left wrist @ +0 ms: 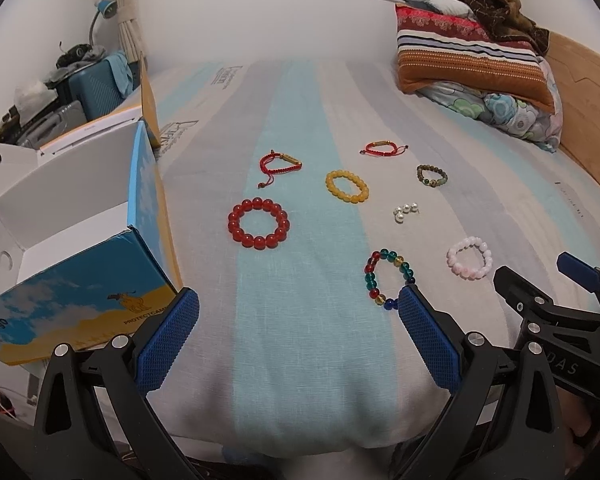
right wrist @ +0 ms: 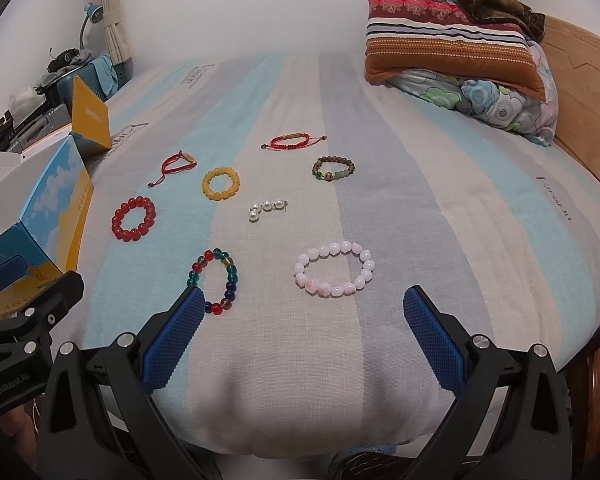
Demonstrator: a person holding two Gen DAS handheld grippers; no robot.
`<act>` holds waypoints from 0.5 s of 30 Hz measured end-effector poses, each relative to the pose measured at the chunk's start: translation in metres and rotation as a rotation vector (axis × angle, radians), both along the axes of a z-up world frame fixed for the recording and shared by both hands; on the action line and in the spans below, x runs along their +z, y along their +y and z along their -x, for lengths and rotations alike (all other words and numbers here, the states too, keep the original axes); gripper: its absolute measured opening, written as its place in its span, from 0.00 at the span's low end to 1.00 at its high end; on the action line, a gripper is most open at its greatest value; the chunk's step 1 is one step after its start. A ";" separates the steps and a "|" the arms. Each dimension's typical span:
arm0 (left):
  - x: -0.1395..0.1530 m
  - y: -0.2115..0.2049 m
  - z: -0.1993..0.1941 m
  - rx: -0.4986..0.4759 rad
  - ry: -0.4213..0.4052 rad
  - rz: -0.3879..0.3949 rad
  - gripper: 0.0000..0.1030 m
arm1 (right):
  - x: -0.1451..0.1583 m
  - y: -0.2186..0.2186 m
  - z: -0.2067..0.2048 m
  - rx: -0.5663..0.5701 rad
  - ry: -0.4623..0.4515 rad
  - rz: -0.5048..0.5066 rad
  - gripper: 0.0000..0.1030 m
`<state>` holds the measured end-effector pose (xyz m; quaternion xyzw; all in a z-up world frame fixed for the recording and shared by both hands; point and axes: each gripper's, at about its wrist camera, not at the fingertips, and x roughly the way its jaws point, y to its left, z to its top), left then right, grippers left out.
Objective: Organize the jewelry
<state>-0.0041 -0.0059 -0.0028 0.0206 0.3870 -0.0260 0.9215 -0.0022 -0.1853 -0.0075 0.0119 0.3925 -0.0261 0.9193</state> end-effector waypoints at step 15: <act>-0.002 0.001 -0.004 -0.001 0.016 -0.003 0.95 | 0.000 0.002 0.000 0.002 0.001 0.007 0.93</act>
